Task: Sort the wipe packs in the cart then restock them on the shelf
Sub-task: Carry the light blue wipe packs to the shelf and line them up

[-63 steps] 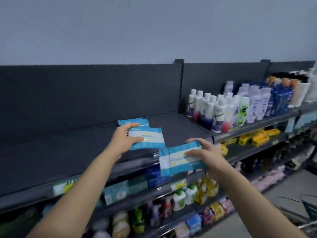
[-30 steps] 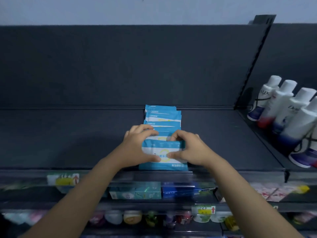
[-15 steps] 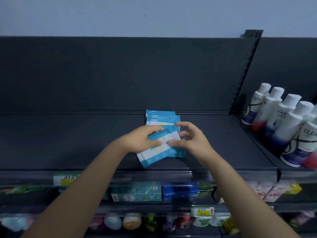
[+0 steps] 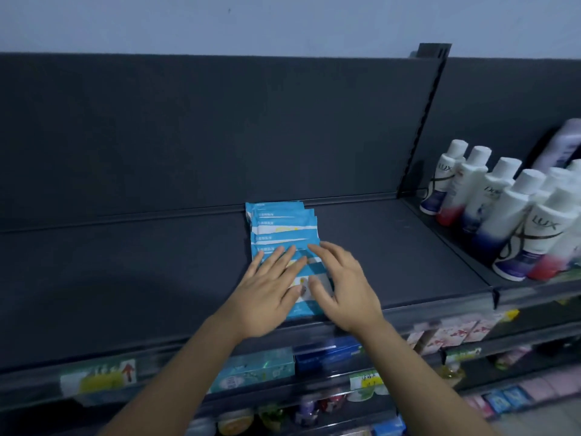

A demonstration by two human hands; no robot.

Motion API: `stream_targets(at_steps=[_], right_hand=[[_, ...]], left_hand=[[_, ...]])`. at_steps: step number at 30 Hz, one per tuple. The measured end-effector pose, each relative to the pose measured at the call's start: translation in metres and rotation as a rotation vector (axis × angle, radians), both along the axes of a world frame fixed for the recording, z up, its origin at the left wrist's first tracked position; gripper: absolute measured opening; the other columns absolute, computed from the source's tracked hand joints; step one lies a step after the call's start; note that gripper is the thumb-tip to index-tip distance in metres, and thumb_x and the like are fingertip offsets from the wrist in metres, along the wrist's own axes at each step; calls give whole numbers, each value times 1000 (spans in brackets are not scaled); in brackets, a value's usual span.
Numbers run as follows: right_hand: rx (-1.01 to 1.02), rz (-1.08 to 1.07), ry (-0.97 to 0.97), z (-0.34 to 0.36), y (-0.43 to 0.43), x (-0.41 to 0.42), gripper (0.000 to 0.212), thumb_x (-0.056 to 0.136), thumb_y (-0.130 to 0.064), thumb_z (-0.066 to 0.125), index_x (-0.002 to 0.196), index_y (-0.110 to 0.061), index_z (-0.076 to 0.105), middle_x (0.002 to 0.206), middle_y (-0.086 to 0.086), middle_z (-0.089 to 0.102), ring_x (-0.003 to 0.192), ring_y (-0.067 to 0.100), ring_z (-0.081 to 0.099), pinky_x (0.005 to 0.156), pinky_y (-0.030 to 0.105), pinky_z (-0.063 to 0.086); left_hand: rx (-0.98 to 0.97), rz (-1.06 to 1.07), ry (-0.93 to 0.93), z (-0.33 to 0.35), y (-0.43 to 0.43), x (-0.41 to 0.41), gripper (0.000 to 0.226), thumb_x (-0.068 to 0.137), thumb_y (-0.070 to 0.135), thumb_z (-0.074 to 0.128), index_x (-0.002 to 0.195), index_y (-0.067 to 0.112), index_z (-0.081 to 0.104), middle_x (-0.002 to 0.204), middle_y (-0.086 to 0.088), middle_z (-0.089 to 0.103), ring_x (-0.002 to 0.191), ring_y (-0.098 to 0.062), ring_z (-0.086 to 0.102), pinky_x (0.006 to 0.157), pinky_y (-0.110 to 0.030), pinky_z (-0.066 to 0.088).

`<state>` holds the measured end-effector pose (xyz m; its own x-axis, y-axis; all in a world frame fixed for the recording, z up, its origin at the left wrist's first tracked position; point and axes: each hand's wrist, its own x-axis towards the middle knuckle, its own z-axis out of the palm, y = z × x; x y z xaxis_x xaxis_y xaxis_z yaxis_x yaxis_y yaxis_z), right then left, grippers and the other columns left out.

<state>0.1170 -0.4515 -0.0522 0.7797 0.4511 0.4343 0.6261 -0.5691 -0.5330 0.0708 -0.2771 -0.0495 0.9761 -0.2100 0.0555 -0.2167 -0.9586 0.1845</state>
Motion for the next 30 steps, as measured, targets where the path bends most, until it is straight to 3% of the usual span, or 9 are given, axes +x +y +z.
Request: stream_targets(at_steps=[4,7,9,12,15,19,23,26,30], right_hand=[[23,-47,-31,2,1,-3,53,87,-42,38,135,-20,49,137,-4,47,129,9,41,108,31,33],[20,-188,-144,7,-12,-11,49,89,-40,42,132,-18,52,132,-4,53,126,11,44,105,32,33],[-51,-349,-233,9,-28,-26,47,90,-39,42,130,-17,54,129,-1,56,125,17,45,104,36,32],[-148,-506,-229,8,-68,-61,49,89,-40,43,131,-17,53,130,2,56,122,23,49,100,39,38],[-192,-653,-190,14,-118,-102,52,85,-41,45,131,-17,52,128,2,57,117,22,50,95,37,40],[-181,-865,-87,14,-188,-181,55,85,-36,56,136,-17,47,136,4,51,126,25,46,100,43,41],[-221,-1083,151,-4,-268,-290,55,88,-36,55,138,-17,39,143,5,39,132,25,36,103,39,34],[-196,-1257,335,-28,-322,-370,56,87,-38,55,135,-16,39,139,8,38,123,30,43,99,40,40],[-93,-1375,663,-69,-372,-449,53,87,-39,56,130,-13,42,137,10,39,118,32,46,95,43,44]], left_hand=[[1,23,-93,2,1,-3,76,80,60,-10,151,35,4,158,15,-6,145,-5,-10,117,-35,-12],[83,10,-284,13,-4,-3,63,90,51,20,138,22,47,147,3,42,135,-16,41,114,-38,12],[128,15,-311,16,-12,-3,56,89,48,31,125,17,61,132,-3,59,122,-22,55,110,-41,27],[155,-21,-284,27,-37,-13,63,87,55,29,125,15,61,130,-5,60,121,-25,56,108,-44,35],[162,-137,-370,45,-79,-32,59,84,53,36,114,13,67,115,-4,68,105,-26,64,101,-41,31],[85,-284,-481,61,-156,-78,55,81,51,40,110,12,67,106,-3,70,95,-23,66,96,-39,37],[22,-451,-409,46,-247,-144,62,82,56,37,115,11,64,110,-5,68,99,-26,64,89,-37,44],[45,-581,-408,26,-312,-185,62,80,56,40,117,12,63,113,-5,67,104,-25,62,90,-38,46],[81,-720,-336,-9,-381,-222,61,74,53,39,105,9,66,101,-7,69,93,-28,65,81,-38,49]])
